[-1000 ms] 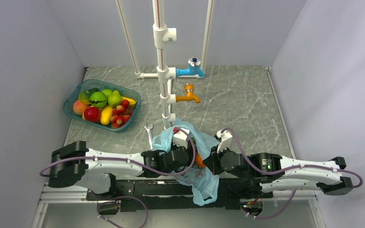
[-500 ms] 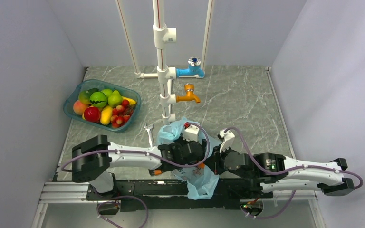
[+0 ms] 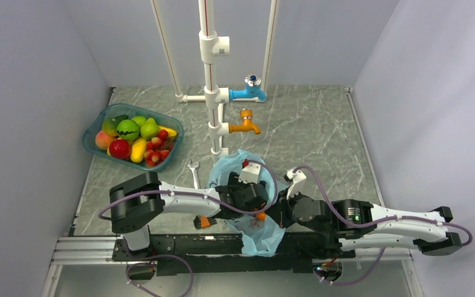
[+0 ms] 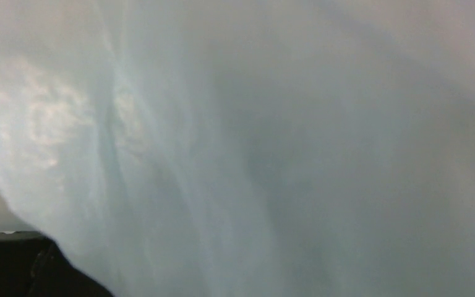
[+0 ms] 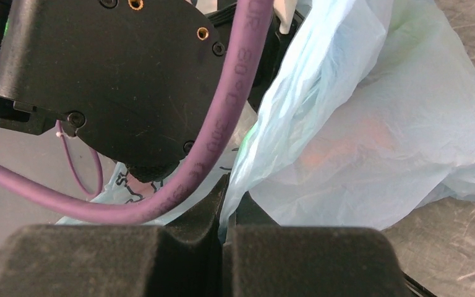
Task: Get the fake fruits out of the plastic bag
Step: Take out the fake fruit from the plastic bag.
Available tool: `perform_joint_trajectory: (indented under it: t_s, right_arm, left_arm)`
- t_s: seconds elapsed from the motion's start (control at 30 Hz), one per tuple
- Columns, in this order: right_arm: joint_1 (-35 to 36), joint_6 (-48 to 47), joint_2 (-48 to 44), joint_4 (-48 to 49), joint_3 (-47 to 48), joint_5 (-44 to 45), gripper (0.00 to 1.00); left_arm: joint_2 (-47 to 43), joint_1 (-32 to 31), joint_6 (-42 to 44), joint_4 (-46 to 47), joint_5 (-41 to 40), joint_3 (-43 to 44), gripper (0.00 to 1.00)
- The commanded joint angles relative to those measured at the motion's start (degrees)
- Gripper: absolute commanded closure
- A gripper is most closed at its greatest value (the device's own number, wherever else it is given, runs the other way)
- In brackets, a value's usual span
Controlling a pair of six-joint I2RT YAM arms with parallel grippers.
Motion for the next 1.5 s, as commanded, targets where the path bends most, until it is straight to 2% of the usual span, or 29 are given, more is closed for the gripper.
perform_joint_trajectory:
  t_s: [0.0, 0.07, 0.2, 0.47, 0.67, 0.9, 1.2, 1.47]
  right_arm:
    - [0.3, -0.6, -0.1, 1.2, -0.1, -0.9, 1.00]
    - [0.2, -0.5, -0.1, 1.3, -0.3, -1.0, 1.00]
    - [0.3, -0.5, -0.3, 2.1, -1.4, -0.6, 1.00]
    - [0.2, -1.8, 2.2, 3.0, -1.2, 0.8, 1.00]
    - [0.3, -2.9, 3.3, 2.8, -0.7, 1.5, 1.00]
    - [0.3, -2.3, 3.0, 2.6, -1.4, 1.4, 1.00]
    - [0.2, -3.2, 4.2, 2.6, -0.8, 2.3, 1.00]
    - [0.2, -3.5, 4.8, 3.4, -0.9, 1.7, 1.00]
  left_arm:
    - [-0.9, 0.2, -1.0, -0.7, -2.4, 1.0, 0.35]
    - [-2.4, 0.0, -1.1, -1.2, -2.6, 0.7, 0.45]
    - [-7.2, -1.0, -0.6, -0.5, -0.6, -1.4, 0.52]
    - [-17.6, -3.0, 0.7, 3.8, 12.3, -7.2, 0.57]
    - [-22.0, -4.8, -0.1, 5.5, 16.7, -9.8, 0.61]
    - [-32.8, -6.3, -3.1, 0.7, 14.2, -13.9, 0.64]
    - [-54.4, -6.3, -5.1, -4.1, 11.9, -20.0, 0.64]
    - [-64.1, -6.3, -4.9, -19.6, 7.3, -15.5, 0.65]
